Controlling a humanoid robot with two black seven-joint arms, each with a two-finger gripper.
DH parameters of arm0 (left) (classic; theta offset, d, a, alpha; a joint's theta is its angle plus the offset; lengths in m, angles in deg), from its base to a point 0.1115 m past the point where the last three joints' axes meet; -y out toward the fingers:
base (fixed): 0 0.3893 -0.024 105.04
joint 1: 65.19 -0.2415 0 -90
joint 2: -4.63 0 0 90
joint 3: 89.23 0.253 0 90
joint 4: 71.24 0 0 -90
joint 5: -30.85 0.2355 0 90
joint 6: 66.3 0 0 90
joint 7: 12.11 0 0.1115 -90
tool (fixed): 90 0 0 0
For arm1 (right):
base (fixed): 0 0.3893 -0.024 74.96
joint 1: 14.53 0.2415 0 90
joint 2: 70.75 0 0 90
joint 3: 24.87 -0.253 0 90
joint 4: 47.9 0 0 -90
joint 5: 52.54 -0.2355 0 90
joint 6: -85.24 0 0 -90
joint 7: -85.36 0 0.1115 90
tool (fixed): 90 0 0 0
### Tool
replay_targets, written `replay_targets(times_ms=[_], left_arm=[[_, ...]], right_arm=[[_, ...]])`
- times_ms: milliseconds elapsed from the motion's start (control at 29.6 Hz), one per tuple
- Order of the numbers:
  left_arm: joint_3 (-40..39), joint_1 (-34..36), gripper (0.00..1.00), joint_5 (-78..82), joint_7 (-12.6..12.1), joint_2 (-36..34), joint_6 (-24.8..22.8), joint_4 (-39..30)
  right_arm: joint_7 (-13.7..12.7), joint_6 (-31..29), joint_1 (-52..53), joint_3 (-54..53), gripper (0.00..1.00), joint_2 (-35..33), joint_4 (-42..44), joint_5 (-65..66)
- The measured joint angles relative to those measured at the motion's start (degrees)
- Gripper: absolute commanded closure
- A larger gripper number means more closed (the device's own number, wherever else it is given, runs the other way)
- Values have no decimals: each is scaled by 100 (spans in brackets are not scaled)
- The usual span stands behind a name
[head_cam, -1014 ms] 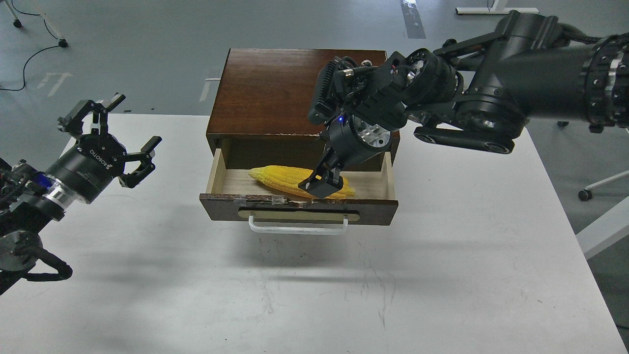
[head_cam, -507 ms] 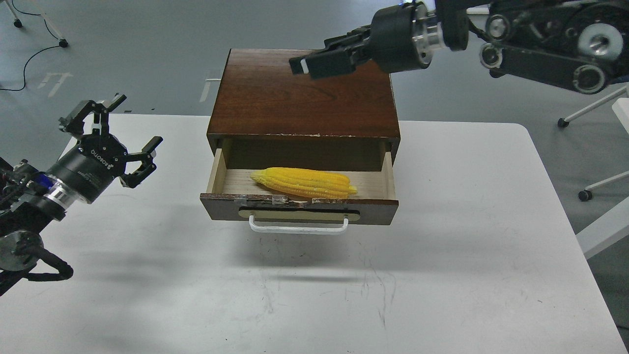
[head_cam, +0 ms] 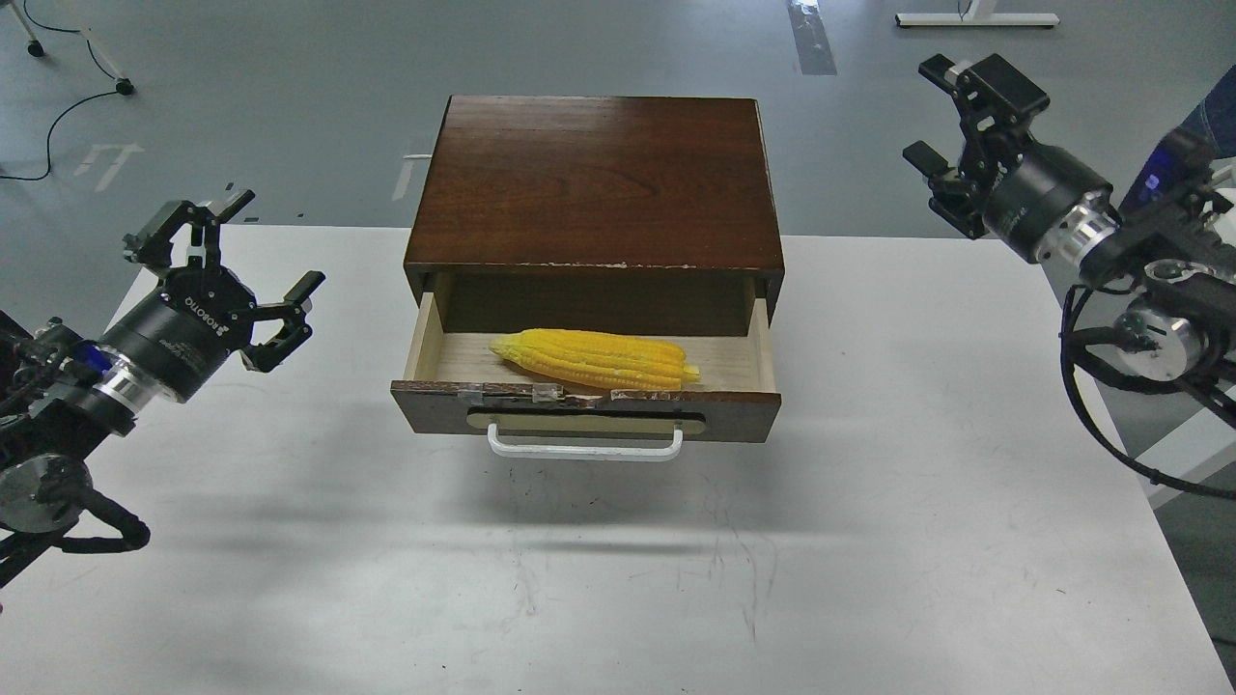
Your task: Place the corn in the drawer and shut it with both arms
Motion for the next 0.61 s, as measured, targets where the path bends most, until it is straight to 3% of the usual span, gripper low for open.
replay_targets(times_ms=[406, 609], left_arm=[[-78, 276, 0, -17, 0, 210, 0, 427], [-133, 865, 0, 364, 0, -100, 0, 410]], right_arm=[[2, -129, -535, -63, 1, 666, 282, -899], [2, -144, -536, -38, 1, 686, 301, -873]])
